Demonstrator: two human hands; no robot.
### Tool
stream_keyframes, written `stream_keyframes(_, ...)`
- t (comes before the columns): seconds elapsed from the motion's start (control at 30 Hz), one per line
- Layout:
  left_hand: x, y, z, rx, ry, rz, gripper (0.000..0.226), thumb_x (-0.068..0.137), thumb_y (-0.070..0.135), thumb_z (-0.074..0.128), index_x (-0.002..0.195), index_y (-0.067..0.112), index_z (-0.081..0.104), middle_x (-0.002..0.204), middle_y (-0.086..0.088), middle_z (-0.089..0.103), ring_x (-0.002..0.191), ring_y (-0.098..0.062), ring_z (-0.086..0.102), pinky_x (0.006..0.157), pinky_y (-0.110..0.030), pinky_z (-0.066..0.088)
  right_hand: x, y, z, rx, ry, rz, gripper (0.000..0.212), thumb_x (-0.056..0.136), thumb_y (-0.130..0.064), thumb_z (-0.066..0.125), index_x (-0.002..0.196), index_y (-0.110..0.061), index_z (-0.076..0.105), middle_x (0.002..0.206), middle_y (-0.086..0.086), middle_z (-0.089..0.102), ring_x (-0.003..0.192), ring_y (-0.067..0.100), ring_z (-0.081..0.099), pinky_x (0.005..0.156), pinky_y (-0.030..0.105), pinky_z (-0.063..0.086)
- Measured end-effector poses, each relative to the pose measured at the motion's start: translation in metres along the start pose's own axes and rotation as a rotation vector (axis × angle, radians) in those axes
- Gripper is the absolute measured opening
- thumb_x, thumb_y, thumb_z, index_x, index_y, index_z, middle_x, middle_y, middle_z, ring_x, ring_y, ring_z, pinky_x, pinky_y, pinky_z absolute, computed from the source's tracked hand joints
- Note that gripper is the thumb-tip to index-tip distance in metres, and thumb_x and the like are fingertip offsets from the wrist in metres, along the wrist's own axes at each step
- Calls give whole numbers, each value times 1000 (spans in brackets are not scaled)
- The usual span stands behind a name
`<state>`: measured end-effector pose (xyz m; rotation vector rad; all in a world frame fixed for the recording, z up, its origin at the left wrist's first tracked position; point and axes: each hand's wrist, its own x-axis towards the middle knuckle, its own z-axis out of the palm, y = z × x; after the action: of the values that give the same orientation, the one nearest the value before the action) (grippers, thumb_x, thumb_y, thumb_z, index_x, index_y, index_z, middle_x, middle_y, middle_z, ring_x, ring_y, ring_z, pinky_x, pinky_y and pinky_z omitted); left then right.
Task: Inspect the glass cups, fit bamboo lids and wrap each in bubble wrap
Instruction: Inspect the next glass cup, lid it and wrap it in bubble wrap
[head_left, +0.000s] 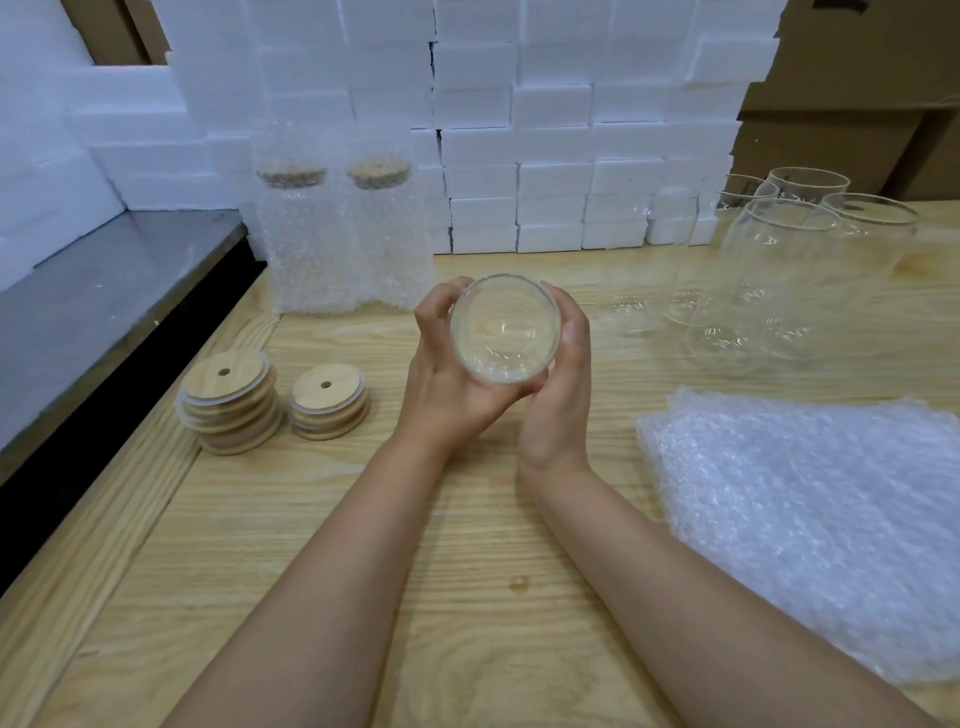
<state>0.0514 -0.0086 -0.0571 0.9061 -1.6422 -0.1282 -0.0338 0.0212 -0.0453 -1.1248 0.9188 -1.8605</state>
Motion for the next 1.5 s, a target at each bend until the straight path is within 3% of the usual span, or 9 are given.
stream_keyframes(0.2, -1, 2, -1, -10, -6, 23, 86, 60, 19, 89, 116, 24, 25, 128, -5, 38, 110, -2, 50, 76, -24, 47, 3, 0, -1, 85, 6, -7, 32, 93, -28, 29, 111, -23, 55, 115, -4, 58, 114, 14, 54, 101, 37, 43)
stream_keyframes(0.5, 1, -4, 3, -63, -28, 43, 91, 63, 27, 86, 122, -1, 22, 132, 18, 28, 104, -4, 50, 87, -16, 45, 1, -2, -1, -32, -19, -56, 36, 88, -48, 32, 112, -35, 56, 122, -8, 57, 121, 15, 51, 106, 49, 39)
stream_keyframes(0.6, 0, -8, 3, -57, -19, -11, 92, 61, 25, 87, 120, -18, 30, 124, 48, 21, 107, 11, 46, 87, -23, 50, 2, -2, 0, -102, -17, -62, 41, 86, -55, 30, 114, -38, 54, 130, -2, 56, 127, 18, 47, 108, 50, 35)
stream_keyframes(0.7, 0, -7, 1, -82, -37, -70, 99, 61, 45, 80, 122, -18, 33, 120, 51, 21, 112, 15, 43, 90, -38, 52, 3, -2, -1, -161, -21, -47, 42, 85, -58, 27, 116, -45, 51, 136, -1, 53, 132, 17, 42, 112, 47, 31)
stream_keyframes(0.87, -1, 1, -2, -81, -62, -97, 97, 62, 51, 76, 129, 6, 22, 130, 31, 29, 118, -20, 53, 89, -45, 51, 3, 0, -1, -158, -30, -25, 49, 86, -60, 25, 123, -42, 52, 137, -5, 52, 133, 12, 42, 113, 44, 30)
stream_keyframes(0.97, -1, 4, -4, -43, -82, -93, 84, 62, 53, 74, 122, 29, 22, 131, 1, 40, 115, -18, 53, 86, -32, 49, 5, -1, -1, -100, -16, 20, 54, 87, -59, 29, 126, -32, 54, 135, -4, 54, 131, 13, 45, 112, 43, 34)
stream_keyframes(1.23, -2, 3, -4, 52, -83, -41, 85, 61, 53, 77, 125, 29, 27, 129, 4, 41, 107, -5, 47, 79, -18, 42, 4, 2, -5, 58, 27, 131, 50, 88, -50, 26, 120, -26, 56, 115, -12, 60, 96, -16, 56, 79, 6, 43)
stream_keyframes(1.4, -1, -1, -2, 32, -37, 15, 89, 61, 15, 91, 121, 26, 27, 128, -16, 47, 113, -27, 54, 84, -37, 50, 4, 1, -4, 188, 28, 143, 32, 86, -35, 35, 106, -25, 58, 109, -6, 64, 96, -1, 61, 84, 25, 48)
stream_keyframes(1.5, 0, -1, 0, -5, -26, 53, 88, 60, 8, 91, 117, 27, 27, 127, -22, 45, 113, -29, 54, 85, -31, 50, 4, 3, -4, 169, 17, 105, 27, 87, -29, 35, 103, -28, 56, 95, -15, 67, 88, 1, 61, 73, 22, 49)
